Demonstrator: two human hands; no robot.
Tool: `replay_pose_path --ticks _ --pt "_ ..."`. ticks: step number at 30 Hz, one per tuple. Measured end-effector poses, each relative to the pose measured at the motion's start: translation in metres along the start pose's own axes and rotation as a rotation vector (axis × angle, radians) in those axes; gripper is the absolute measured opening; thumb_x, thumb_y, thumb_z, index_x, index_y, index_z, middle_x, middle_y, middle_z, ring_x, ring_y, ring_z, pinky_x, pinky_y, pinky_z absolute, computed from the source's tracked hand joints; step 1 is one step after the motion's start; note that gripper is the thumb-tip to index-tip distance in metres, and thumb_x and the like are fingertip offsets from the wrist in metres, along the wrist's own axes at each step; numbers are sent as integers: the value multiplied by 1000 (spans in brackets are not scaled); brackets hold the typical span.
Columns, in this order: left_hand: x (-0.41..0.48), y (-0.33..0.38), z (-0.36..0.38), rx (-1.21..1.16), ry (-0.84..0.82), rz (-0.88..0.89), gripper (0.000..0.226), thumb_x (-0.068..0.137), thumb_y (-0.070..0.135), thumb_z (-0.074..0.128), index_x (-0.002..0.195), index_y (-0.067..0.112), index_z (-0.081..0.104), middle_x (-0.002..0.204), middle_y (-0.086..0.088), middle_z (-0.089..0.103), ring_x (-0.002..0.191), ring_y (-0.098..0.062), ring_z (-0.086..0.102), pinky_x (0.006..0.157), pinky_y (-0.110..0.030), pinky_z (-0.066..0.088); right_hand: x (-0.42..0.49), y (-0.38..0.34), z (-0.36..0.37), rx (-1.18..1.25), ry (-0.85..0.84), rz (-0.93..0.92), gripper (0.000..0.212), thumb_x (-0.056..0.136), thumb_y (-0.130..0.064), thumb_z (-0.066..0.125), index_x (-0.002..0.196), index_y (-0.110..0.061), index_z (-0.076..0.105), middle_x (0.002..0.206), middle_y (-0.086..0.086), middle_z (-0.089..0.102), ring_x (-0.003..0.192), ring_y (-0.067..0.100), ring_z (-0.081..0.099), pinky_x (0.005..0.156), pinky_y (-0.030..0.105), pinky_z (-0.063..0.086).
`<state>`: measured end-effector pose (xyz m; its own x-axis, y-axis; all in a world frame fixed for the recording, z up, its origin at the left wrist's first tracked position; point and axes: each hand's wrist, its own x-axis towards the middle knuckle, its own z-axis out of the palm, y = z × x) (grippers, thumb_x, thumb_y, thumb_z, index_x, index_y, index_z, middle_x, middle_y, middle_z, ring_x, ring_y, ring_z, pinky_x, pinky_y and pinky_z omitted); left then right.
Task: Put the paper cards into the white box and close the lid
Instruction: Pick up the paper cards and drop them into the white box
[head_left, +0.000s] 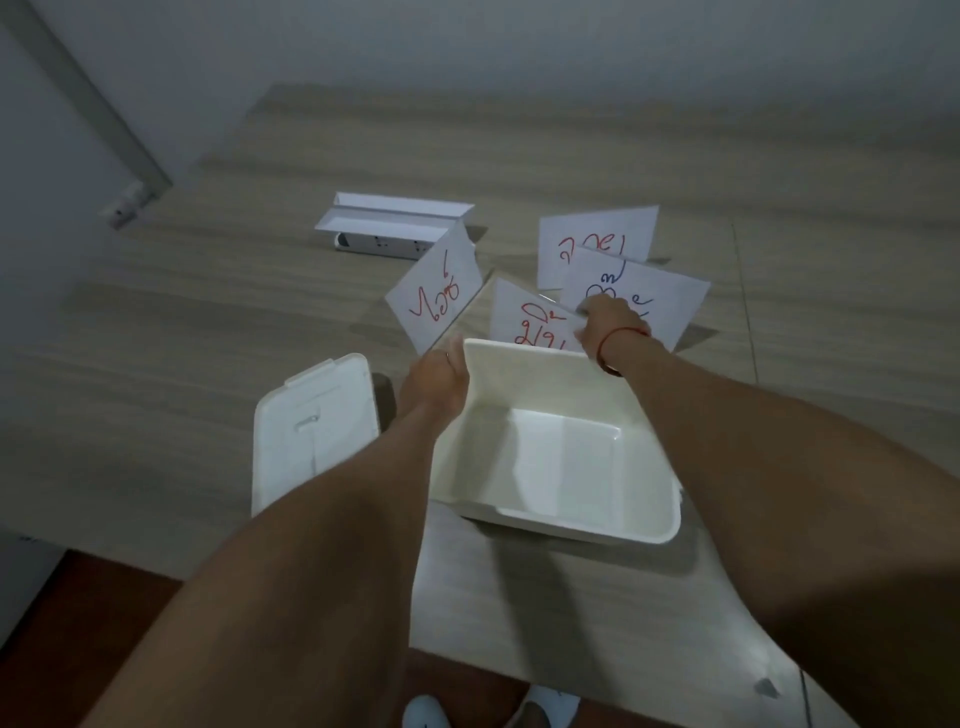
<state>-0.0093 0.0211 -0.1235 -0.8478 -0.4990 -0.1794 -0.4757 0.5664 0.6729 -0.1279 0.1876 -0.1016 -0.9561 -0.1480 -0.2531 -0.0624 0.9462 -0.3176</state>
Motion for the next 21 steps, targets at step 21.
replay_pose_path --ticks 21 --pt "-33 -2 -11 143 -155 -35 38 98 9 28 125 -5 51 117 -21 59 91 -29 54 70 -31 36 -119 2 -91 389 309 -199 34 95 -16 49 127 -16 61 130 10 62 118 28 58 98 31 46"
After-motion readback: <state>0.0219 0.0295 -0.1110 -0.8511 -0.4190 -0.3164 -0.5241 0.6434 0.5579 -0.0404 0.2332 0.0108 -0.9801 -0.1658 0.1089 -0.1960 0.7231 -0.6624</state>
